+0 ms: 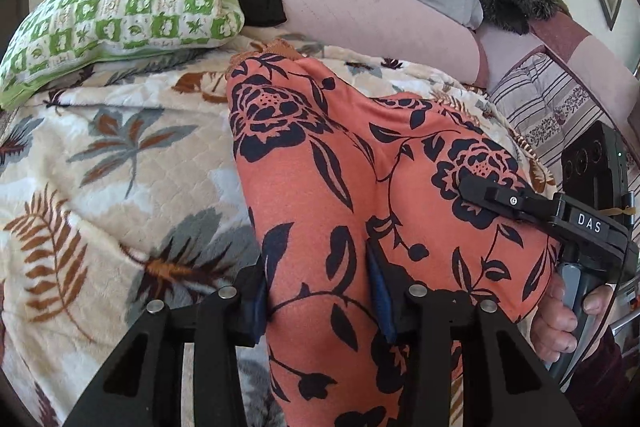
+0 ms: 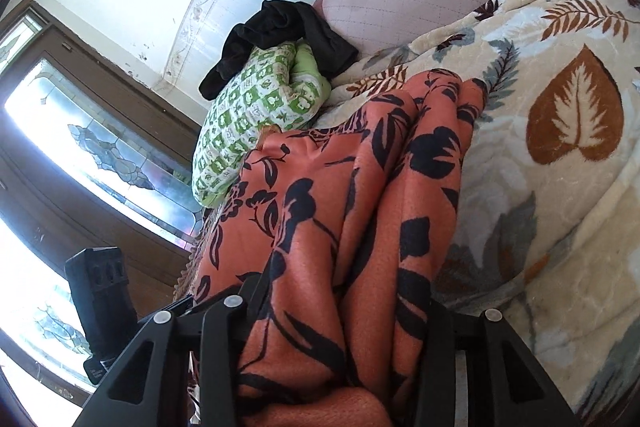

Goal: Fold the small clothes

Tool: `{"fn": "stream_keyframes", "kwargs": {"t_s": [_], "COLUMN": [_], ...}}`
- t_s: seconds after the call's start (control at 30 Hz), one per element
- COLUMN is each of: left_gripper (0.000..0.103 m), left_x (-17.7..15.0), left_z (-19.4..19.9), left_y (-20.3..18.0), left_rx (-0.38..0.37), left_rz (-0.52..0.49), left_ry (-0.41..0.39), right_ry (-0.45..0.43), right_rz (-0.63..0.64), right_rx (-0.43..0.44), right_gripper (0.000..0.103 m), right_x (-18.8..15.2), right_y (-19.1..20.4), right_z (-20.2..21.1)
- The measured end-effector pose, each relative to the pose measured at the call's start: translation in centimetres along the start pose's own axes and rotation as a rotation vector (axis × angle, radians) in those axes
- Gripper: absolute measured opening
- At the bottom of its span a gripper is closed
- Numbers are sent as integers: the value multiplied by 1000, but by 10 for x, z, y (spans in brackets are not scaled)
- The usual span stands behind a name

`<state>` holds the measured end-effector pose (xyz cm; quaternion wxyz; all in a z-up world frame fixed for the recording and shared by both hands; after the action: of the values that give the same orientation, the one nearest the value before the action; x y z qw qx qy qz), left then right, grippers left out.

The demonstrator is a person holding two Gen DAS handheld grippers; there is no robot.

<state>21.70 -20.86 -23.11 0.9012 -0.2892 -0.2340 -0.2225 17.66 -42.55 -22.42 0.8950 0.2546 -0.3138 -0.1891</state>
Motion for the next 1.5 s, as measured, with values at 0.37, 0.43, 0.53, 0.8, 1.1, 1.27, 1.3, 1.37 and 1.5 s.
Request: {"fn": "stream_keyframes", "kwargs": {"t_s": [0.37,0.43,0.53,0.8,1.1,1.27,1.3,1.37,1.5], "left_gripper": [79,79,79,79,79,79,79,79,79], "left_x": [-34,-36,-38,-52,-50,-49,-49,-49,-48], "left_z": [-4,5,14,27,19,18,18,16,13], "left_y": [-9,-13,-20,-23,-14,-16,-17,-19,-26], "left_rx": [378,415,436,456,460,459,461,462,464], "left_rz": [-162,-175,-175,-152,-140,-146,-148,-153,-163], "left_ry": [31,10,-13,-25,-8,-9,-8,-7,-6], "right_ry": [79,4,-132,-95,129,84,60,14,-4], "right_rz": [-76,-67,-15,113,23,-7,-21,-60,-140], "right_rx": [-201,-234,-215,-163,-245,-183,-166,-137,-121], "right_gripper": [67,67,68,41,43,44,47,58,65], "right_x": [-39,-37,-36,-58,-69,-59,-56,-50,-42], "right_y": [-24,-21,-10,25,-16,-16,-17,-23,-41], "right_z": [-12,12,46,43,-5,11,17,28,37]}}
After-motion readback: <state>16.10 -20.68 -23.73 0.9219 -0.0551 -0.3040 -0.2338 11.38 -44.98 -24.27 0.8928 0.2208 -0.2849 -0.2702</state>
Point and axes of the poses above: each gripper's, at about its wrist camera, not at the fingertips, and z roughly against the way its jaws point, y to its left, x to its top, the point moved 2 cm from there along -z, roughly the way its jaws point, and after that the axes turned 10 degrees about -x, right-handed, at the moved point
